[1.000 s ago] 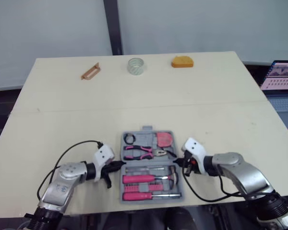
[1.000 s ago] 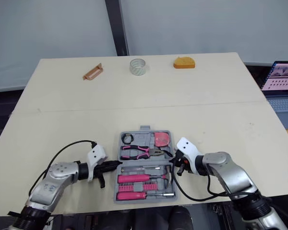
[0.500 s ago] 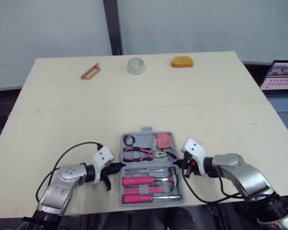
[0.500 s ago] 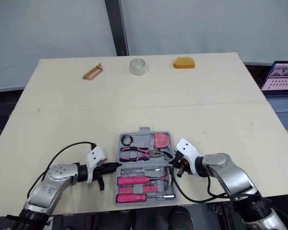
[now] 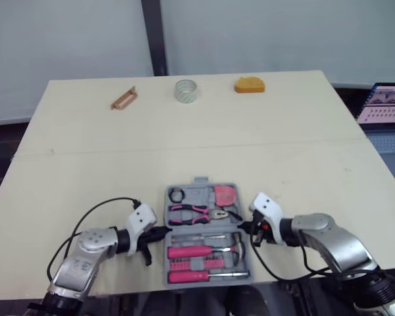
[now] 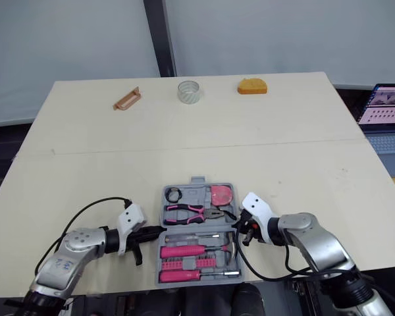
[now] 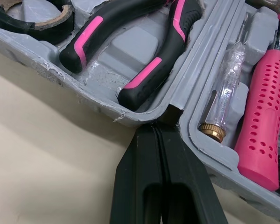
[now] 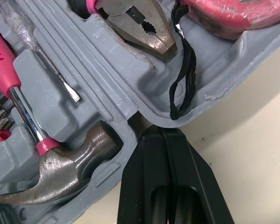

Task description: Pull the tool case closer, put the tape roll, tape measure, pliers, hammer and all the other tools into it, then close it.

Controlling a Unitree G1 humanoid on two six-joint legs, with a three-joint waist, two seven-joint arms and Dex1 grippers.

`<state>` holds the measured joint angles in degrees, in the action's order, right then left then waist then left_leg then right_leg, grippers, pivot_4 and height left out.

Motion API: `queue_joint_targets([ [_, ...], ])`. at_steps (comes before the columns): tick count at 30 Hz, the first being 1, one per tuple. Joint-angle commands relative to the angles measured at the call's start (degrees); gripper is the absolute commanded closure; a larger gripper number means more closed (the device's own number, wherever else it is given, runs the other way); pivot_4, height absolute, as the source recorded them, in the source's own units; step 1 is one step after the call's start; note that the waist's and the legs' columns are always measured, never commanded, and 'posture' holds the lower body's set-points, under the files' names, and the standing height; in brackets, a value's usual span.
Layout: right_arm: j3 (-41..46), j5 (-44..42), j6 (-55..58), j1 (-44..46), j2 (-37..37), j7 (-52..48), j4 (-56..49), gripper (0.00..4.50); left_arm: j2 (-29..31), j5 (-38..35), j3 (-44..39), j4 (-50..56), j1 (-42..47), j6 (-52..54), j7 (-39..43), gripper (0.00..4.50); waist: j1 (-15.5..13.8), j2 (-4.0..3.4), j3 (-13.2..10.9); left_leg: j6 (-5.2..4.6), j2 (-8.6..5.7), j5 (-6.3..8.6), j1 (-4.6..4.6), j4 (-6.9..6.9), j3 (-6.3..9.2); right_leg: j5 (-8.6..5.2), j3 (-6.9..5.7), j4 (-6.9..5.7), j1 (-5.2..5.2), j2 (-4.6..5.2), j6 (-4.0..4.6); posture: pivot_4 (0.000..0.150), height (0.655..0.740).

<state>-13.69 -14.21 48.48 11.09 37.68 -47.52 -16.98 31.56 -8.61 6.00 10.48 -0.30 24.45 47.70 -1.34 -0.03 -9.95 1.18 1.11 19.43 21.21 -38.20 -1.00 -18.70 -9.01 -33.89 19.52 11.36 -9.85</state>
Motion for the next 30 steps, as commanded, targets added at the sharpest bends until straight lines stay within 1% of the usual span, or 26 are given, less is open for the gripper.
queue_joint_targets([
  [1, -0.63, -2.32, -0.4, -0.39, -0.77, -1.27, -3.19, 4.5, 0.08, -0.71, 1.44, 0.79, -0.1, -0.64, 0.8, 4.46, 0.0, 0.0, 0.0, 0.0, 0.0, 0.0, 0.0, 0.0, 0.0, 0.0, 0.0, 0.0, 0.0, 0.0, 0.0, 0.15, 0.74],
  [4, 1.13, -1.66, -1.64, -0.81, 0.65, -1.32, -2.43, 4.5, 1.3, -0.51, -0.82, -0.67, 0.33, -1.5, 0.31, 4.46, 0.0, 0.0, 0.0, 0.0, 0.0, 0.0, 0.0, 0.0, 0.0, 0.0, 0.0, 0.0, 0.0, 0.0, 0.0, 0.15, 0.74],
  [9, 6.12, -2.94, -3.71, -1.77, 5.32, -3.08, -1.96, 4.5, 6.53, -2.8, -8.12, -0.72, -0.93, -3.4, 1.94, 4.46, 0.02, 0.0, 0.0, 0.0, 0.0, 0.0, 0.01, 0.0, 0.0, 0.0, 0.0, 0.0, 0.01, 0.0, 0.0, 0.15, 0.74],
  [12, 9.41, -5.2, -3.03, -1.07, 5.97, -3.25, -1.94, 4.5, 8.29, -7.86, -11.95, 2.66, -3.04, -4.87, 5.92, 4.46, 0.04, 0.0, 0.0, 0.0, 0.01, 0.0, 0.01, 0.02, -0.01, 0.0, 0.0, 0.02, 0.02, 0.0, 0.0, 0.15, 0.74],
  [15, 13.08, -8.47, -0.79, 1.47, 4.58, -2.3, -1.05, 4.5, 8.58, -17.63, -15.68, 10.19, -6.26, -2.09, 10.76, 4.46, 0.08, 0.01, -0.01, 0.0, 0.02, 0.0, 0.03, 0.02, -0.01, 0.0, 0.0, 0.03, 0.02, 0.01, 0.0, 0.15, 0.74],
  [17, 14.5, -10.04, 1.02, 3.49, 3.45, -1.35, 0.05, 4.5, 9.26, -20.76, -16.14, 14.03, -8.67, -1.24, 12.68, 4.46, 0.1, 0.0, -0.02, 0.0, 0.04, 0.0, 0.03, 0.01, 0.0, 0.0, 0.01, 0.01, 0.02, 0.01, 0.0, 0.15, 0.74],
  [18, 14.85, -10.59, 1.86, 4.61, 2.92, -0.86, 0.58, 4.5, 9.68, -21.17, -15.72, 15.48, -9.99, -1.66, 13.58, 4.46, 0.1, 0.0, -0.02, 0.0, 0.04, 0.0, 0.01, 0.01, -0.01, 0.0, 0.01, 0.0, 0.01, 0.01, 0.0, 0.15, 0.74],
  [20, 14.68, -10.96, 2.71, 6.82, 2.03, -0.19, 1.62, 4.5, 9.76, -20.49, -13.77, 17.05, -12.13, -3.75, 14.79, 4.46, 0.09, -0.01, -0.02, 0.01, 0.05, 0.0, 0.0, 0.01, -0.01, 0.0, 0.01, 0.0, 0.0, -0.01, 0.01, 0.15, 0.74],
  [22, 14.26, -10.91, 3.35, 9.23, 0.63, 0.78, 3.32, 4.5, 8.73, -17.5, -10.72, 16.19, -12.76, -7.8, 14.9, 4.46, 0.08, -0.01, -0.03, 0.0, 0.04, 0.0, 0.01, 0.02, -0.04, 0.0, 0.02, 0.02, 0.02, -0.01, 0.01, 0.15, 0.74],
  [26, 14.73, -11.26, 3.84, 14.17, -3.86, 2.97, 8.4, 4.5, 5.13, -9.89, -2.86, 9.99, -12.14, -18.76, 14.87, 4.46, 0.03, -0.02, -0.03, 0.0, 0.04, 0.0, -0.01, 0.0, -0.07, 0.02, 0.03, 0.0, 0.02, -0.01, 0.03, 0.15, 0.74],
  [29, 14.32, -10.93, 3.94, 15.46, -4.61, 2.73, 10.88, 4.5, 2.56, -5.78, 1.51, 4.53, -10.68, -24.84, 14.17, 4.46, -0.12, -0.02, -0.03, 0.0, 0.03, 0.0, 0.03, 0.02, -0.06, 0.02, 0.01, 0.02, 0.05, -0.02, 0.03, 0.15, 0.74],
  [30, 14.2, -11.22, 4.75, 15.69, -4.35, 2.33, 11.37, 4.25, 1.93, -5.19, 2.28, 3.35, -10.32, -25.87, 13.89, 4.49, -0.1, -0.02, -0.03, 0.0, 0.02, 0.0, 0.05, 0.01, -0.06, 0.02, 0.01, 0.02, 0.05, -0.01, 0.03, 0.15, 0.74],
])
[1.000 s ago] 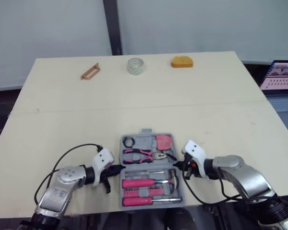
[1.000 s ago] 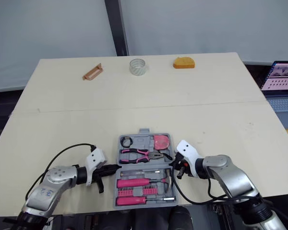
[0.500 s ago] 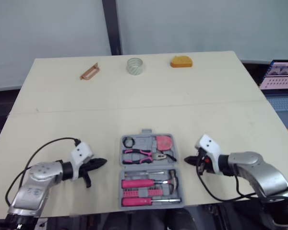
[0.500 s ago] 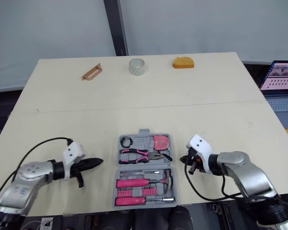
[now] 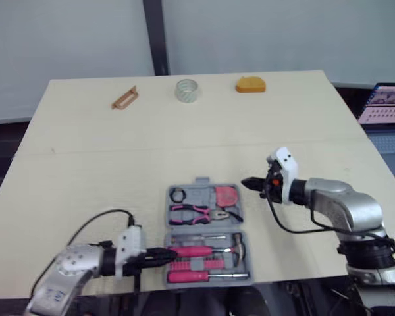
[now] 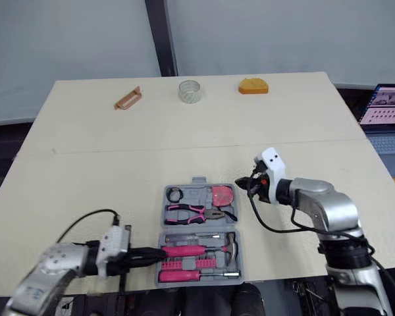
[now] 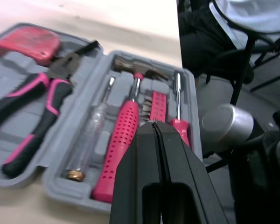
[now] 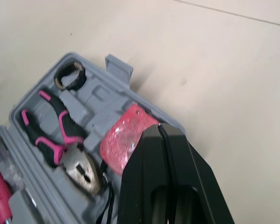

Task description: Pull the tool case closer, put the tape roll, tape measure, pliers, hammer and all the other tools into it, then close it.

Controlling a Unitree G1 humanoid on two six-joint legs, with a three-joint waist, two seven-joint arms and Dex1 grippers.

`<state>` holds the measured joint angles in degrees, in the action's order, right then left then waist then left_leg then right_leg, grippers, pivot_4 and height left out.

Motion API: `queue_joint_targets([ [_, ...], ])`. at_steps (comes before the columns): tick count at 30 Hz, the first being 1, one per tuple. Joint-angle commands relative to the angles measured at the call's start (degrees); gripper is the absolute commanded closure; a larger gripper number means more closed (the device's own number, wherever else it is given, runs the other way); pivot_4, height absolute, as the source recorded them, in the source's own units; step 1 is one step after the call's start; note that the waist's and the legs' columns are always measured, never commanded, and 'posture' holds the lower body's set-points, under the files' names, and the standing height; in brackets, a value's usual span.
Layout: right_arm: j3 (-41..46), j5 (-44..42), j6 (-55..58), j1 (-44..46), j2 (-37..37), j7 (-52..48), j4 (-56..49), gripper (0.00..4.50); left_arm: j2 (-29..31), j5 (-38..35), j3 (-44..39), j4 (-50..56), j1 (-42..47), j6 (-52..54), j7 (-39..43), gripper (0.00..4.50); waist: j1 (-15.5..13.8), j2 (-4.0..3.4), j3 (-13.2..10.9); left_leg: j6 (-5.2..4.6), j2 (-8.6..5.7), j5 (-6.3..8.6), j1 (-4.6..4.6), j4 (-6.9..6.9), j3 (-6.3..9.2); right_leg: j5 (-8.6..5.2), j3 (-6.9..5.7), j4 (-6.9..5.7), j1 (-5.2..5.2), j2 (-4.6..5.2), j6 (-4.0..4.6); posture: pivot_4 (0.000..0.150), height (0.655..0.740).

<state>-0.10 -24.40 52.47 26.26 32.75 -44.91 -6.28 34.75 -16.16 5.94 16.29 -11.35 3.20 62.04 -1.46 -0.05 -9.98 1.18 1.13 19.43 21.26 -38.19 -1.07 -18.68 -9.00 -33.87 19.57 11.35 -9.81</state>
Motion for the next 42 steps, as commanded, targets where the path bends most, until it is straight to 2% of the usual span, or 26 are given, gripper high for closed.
queue_joint_targets([
  [1, 0.49, -1.46, 1.69, 0.68, 1.06, -0.93, 1.01, 3.96, -1.58, 2.73, 2.89, -3.33, 1.0, -5.2, -0.58, 4.5, 0.05, 0.0, 0.0, 0.0, 0.0, 0.0, 0.0, 0.0, 0.0, 0.0, 0.0, 0.0, 0.0, 0.0, 0.0, 0.15, 0.74],
  [2, 0.56, -2.0, 2.68, 0.88, 1.45, -1.5, 1.5, 3.71, -1.66, 3.37, 3.54, -4.21, 1.25, -6.03, -0.59, 4.5, 0.11, 0.0, 0.0, 0.0, 0.0, 0.0, 0.0, 0.0, -0.01, 0.0, 0.0, 0.0, 0.0, 0.0, 0.0, 0.15, 0.74],
  [9, 2.29, -6.12, 8.71, 2.61, 2.03, -3.49, 5.88, 0.23, -2.2, 5.15, 5.33, -7.32, 2.24, -7.75, -2.21, 4.5, 0.4, -0.01, 0.0, 0.0, 0.02, 0.0, -0.04, 0.01, -0.03, 0.0, 0.01, -0.04, 0.03, 0.0, 0.0, 0.15, 0.74],
  [10, 2.61, -6.77, 9.42, 2.86, 1.96, -3.76, 6.72, 0.03, -2.17, 5.34, 5.44, -7.58, 2.39, -7.81, -2.36, 4.5, 0.39, -0.01, 0.0, 0.0, 0.02, 0.0, -0.04, 0.01, -0.03, 0.0, 0.01, -0.04, 0.03, 0.0, 0.0, 0.15, 0.74],
  [17, 3.48, -9.74, 12.67, 5.77, 0.55, -3.87, 13.51, 0.03, -1.26, 5.88, 5.48, -8.29, 1.62, -7.63, -2.85, 4.5, 0.43, -0.01, 0.0, 0.0, 0.02, 0.0, -0.03, 0.0, -0.04, 0.0, 0.01, -0.04, 0.03, 0.0, 0.0, 0.15, 0.74],
  [27, 1.47, -9.14, 12.96, 11.08, -2.36, -4.9, 25.26, 0.03, -0.53, 8.16, 6.47, -9.91, 1.14, -7.48, -4.19, 4.5, 0.87, -0.02, 0.0, 0.0, 0.02, 0.0, -0.04, 0.01, -0.04, 0.0, 0.01, -0.06, 0.04, 0.0, 0.0, 0.15, 0.74],
  [42, -0.29, -8.13, 8.72, 14.08, -8.9, -10.15, 34.58, 0.03, -0.36, 10.49, 8.15, -11.26, 1.29, -6.8, -7.33, 4.5, 1.72, -0.22, 0.12, 0.0, 0.02, 0.0, -0.09, 0.04, -0.05, 0.0, 0.0, -0.08, 0.02, 0.01, 0.0, 0.15, 0.74],
])
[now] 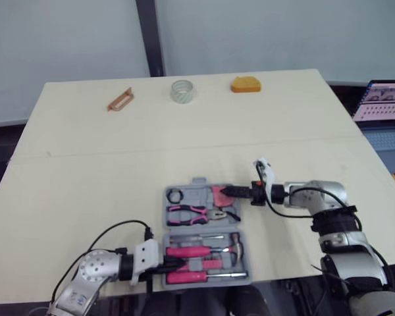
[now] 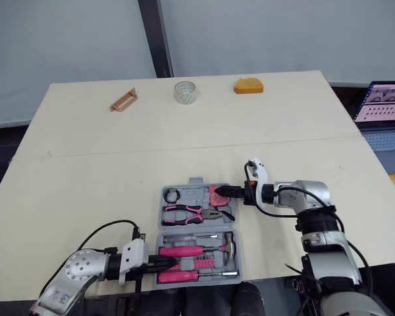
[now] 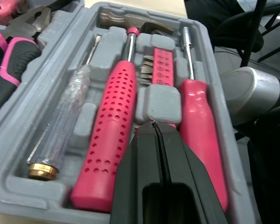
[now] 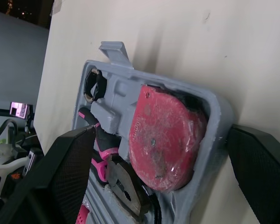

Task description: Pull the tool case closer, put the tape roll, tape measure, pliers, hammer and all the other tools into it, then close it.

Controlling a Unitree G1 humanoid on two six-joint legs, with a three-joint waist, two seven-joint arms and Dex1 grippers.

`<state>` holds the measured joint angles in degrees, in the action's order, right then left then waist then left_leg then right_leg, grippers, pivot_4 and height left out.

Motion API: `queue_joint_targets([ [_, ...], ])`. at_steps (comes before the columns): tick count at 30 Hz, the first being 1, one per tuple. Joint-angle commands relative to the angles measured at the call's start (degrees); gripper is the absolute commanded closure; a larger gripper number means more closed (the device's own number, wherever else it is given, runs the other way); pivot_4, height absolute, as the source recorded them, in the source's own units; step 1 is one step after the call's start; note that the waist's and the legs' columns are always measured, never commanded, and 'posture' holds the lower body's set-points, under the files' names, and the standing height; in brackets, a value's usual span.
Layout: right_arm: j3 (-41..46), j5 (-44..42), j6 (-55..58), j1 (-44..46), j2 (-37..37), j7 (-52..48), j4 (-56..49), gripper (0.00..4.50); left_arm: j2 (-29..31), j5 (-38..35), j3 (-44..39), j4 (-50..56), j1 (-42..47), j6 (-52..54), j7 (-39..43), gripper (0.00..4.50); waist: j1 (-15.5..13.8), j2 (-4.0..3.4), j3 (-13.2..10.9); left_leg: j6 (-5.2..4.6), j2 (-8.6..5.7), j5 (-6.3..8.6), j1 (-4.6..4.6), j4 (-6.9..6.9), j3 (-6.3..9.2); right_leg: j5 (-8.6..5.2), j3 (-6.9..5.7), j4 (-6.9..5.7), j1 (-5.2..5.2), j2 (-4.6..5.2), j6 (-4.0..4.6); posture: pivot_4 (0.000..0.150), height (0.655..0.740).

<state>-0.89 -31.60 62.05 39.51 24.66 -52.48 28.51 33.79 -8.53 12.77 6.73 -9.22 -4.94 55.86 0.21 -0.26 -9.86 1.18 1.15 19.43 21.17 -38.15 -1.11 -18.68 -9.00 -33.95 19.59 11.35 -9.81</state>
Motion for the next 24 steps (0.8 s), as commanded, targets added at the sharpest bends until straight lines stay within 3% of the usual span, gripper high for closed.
queue_joint_targets([
  [1, 0.54, -0.99, -1.08, 0.85, -0.98, -2.87, -0.22, 0.03, 0.68, 2.88, 1.34, -1.72, -0.85, 1.36, -1.25, 4.5, 0.06, -0.01, 0.0, 0.0, 0.0, 0.0, -0.01, 0.01, 0.0, 0.0, 0.0, 0.0, 0.0, 0.0, 0.0, 0.15, 0.74],
  [10, -0.22, -5.43, 4.55, -3.19, 3.62, -5.66, -18.4, 0.03, 0.82, 3.35, 1.5, -2.11, -0.53, 1.76, -2.46, 4.5, -0.03, -0.08, -0.03, 0.0, 0.0, 0.0, 0.0, 0.02, -0.01, 0.0, 0.0, 0.01, 0.02, 0.0, 0.0, 0.15, 0.74],
  [19, -1.76, -13.0, 10.5, -12.49, 16.82, -8.8, -47.01, 0.03, 0.59, 3.04, 0.3, 0.11, -2.56, 3.62, -6.08, 4.5, -0.28, -0.08, -0.03, 0.0, 0.01, 0.0, 0.0, 0.04, 0.0, 0.0, 0.0, 0.07, -0.01, 0.01, 0.0, 0.15, 0.74],
  [22, -0.15, -14.92, 11.08, -16.46, 21.18, -8.1, -53.96, 0.03, 1.11, -0.32, -4.38, 9.81, -7.45, 9.7, -10.02, 4.5, -0.29, -0.04, -0.04, 0.0, 0.02, 0.01, -0.01, 0.04, 0.01, 0.0, 0.0, 0.07, -0.02, 0.0, 0.0, 0.15, 0.74],
  [24, 4.22, -16.45, 11.34, -21.67, 27.22, -8.93, -60.01, 0.03, 4.82, -12.57, -15.91, 26.57, -19.26, 22.13, -10.42, 4.5, -0.12, 0.21, -0.19, 0.01, 0.04, 0.03, 0.07, 0.1, 0.01, 0.0, 0.0, 0.12, 0.05, 0.0, 0.0, 0.15, 0.74],
])
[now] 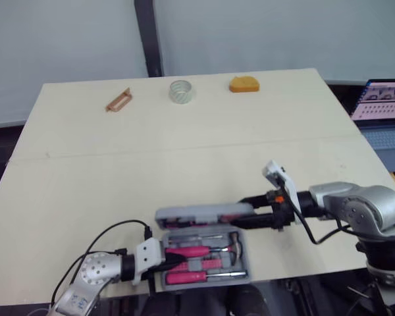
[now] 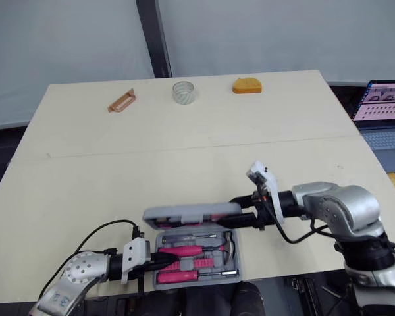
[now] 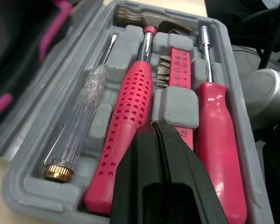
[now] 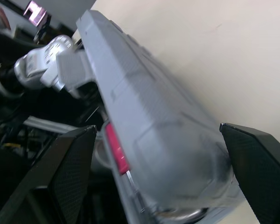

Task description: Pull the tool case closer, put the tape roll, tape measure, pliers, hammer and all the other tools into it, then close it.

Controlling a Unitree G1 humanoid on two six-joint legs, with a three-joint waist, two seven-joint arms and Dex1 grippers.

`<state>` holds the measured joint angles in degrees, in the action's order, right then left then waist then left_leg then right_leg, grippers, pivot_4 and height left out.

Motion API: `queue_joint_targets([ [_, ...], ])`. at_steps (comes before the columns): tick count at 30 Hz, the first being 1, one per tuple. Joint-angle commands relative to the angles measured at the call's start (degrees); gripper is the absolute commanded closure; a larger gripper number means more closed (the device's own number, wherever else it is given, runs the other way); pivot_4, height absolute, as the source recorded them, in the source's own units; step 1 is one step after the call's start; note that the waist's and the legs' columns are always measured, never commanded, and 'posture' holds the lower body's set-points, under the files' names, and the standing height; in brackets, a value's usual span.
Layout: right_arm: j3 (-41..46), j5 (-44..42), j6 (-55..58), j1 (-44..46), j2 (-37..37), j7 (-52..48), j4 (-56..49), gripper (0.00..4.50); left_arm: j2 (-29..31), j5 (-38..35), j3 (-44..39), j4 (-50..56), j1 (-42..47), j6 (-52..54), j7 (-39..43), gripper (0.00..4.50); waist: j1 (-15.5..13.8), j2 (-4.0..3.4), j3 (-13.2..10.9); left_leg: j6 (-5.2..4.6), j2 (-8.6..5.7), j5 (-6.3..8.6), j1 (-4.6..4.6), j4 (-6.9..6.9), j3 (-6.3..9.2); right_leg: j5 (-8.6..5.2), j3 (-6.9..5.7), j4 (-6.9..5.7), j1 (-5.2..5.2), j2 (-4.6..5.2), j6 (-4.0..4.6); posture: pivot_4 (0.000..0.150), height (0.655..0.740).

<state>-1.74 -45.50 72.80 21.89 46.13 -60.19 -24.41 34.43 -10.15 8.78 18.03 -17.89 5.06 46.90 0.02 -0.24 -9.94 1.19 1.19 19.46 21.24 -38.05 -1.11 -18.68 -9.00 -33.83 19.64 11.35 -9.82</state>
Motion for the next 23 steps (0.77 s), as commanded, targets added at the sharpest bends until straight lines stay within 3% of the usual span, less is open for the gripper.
queue_joint_targets([
  [1, 7.99, -3.21, -0.12, -7.39, 9.07, -2.55, -9.7, 0.03, 6.55, -17.54, -19.16, 22.27, -18.72, 17.31, 1.0, 4.5, 0.06, 0.4, -0.24, 0.01, 0.05, 0.04, 0.02, 0.02, 0.0, -0.01, -0.01, 0.02, 0.02, -0.03, 0.01, 0.15, 0.74],
  [3, 13.83, -4.43, -1.63, -14.02, 13.81, -4.85, -12.62, 0.03, 8.81, -27.51, -33.21, 28.69, -34.02, 23.97, 7.46, 4.5, -0.17, 0.71, -0.37, 0.05, 0.22, 0.18, 0.1, -0.05, -0.01, -0.03, -0.05, 0.09, 0.03, -0.17, 0.05, 0.15, 0.74],
  [6, 18.86, -2.05, -7.68, -22.16, 16.27, -6.5, -12.93, 0.03, 8.75, -27.16, -43.92, 22.3, -42.27, 20.74, 13.92, 4.5, -1.45, 0.34, -0.33, -0.11, 0.25, 0.32, -0.07, -0.26, -0.28, 0.13, -0.04, 0.36, -0.22, -0.2, 0.05, 0.15, 0.74],
  [12, 23.89, 5.95, -21.71, -31.35, 12.66, -4.17, -7.47, 0.03, 9.41, -25.39, -46.48, 7.19, -24.42, 15.2, 11.75, 4.5, -3.81, 0.35, -0.25, 0.0, 0.32, 0.35, -0.02, -0.35, -0.24, 0.15, -0.04, 0.36, 0.03, -0.23, 0.38, 0.15, 0.74],
  [17, 24.27, 10.24, -30.52, -33.74, 7.18, 0.22, -7.62, 0.03, 9.41, -21.22, -40.96, 3.24, -12.29, 11.94, 9.95, 4.5, -2.85, 0.51, -0.17, 0.05, 0.5, 0.35, 0.01, -0.21, -0.41, 0.18, -0.02, 0.26, 0.06, -0.48, 0.37, 0.15, 0.74],
  [23, 22.76, 11.62, -32.41, -32.81, 5.11, 3.52, -6.66, 0.03, 7.33, -16.42, -34.9, 2.57, -6.27, 12.4, 4.27, 4.5, -1.44, 0.52, -0.17, 0.1, 0.61, 0.32, -0.18, -0.16, -0.64, 0.19, 0.0, 0.16, 0.11, -0.48, 0.35, 0.15, 0.74],
])
